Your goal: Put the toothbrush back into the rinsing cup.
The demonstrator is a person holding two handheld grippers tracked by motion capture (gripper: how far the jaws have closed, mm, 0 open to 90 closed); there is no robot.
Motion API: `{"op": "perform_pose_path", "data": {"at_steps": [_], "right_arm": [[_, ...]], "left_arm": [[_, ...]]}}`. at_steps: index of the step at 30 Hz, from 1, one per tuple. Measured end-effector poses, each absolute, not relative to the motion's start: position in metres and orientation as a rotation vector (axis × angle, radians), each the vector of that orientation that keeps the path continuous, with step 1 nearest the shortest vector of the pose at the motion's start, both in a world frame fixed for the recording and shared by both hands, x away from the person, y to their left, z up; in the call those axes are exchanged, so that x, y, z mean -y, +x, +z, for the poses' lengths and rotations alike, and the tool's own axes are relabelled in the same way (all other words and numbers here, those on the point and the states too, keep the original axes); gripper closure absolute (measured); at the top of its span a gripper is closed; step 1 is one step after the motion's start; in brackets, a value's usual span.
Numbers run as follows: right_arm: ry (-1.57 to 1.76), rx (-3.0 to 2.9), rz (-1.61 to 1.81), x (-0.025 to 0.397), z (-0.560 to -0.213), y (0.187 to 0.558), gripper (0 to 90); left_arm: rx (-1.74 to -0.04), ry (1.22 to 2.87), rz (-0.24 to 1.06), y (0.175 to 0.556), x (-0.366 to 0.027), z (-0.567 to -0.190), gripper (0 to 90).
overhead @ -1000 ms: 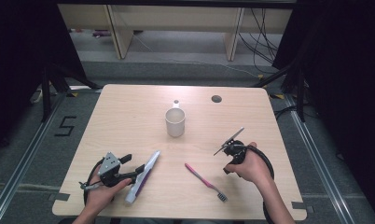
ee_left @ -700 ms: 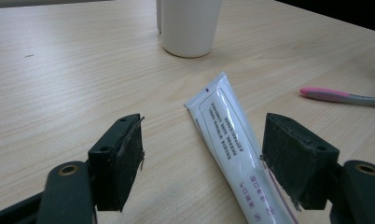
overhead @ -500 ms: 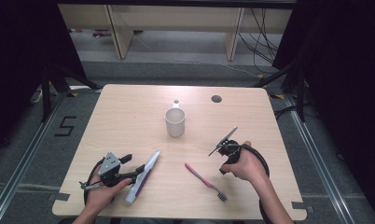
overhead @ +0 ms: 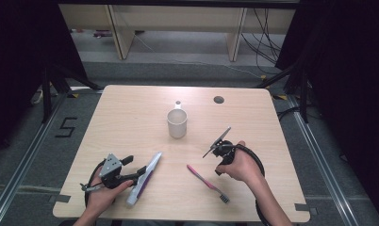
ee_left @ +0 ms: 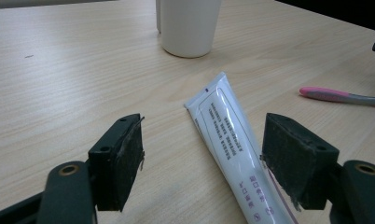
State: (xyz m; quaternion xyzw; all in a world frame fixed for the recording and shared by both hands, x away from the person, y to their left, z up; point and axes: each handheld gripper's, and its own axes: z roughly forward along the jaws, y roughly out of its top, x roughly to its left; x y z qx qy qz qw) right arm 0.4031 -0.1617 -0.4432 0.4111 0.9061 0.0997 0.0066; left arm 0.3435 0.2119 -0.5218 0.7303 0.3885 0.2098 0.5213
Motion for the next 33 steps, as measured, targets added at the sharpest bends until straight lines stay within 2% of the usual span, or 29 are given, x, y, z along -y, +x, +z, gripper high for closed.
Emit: {"op": "perform_pose_path", "data": {"at_steps": [26,29,33], "right_arm": [[1.204,-2.912,0.260,0.135,-0.450,0.398,70.1],[1.033,-2.977,0.267,0.134,-0.454,0.398,69.8],[0.994,-3.017,0.226,0.126,-0.456,0.394,70.1]], "left_arm": [[-0.928,1.748,0.500,0.343,-0.212,-0.522,28.5],[-0.928,1.748,0.500,0.343,-0.212,-0.522,28.5],[-0.927,1.748,0.501,0.343,-0.212,-0.522,28.5]]}}
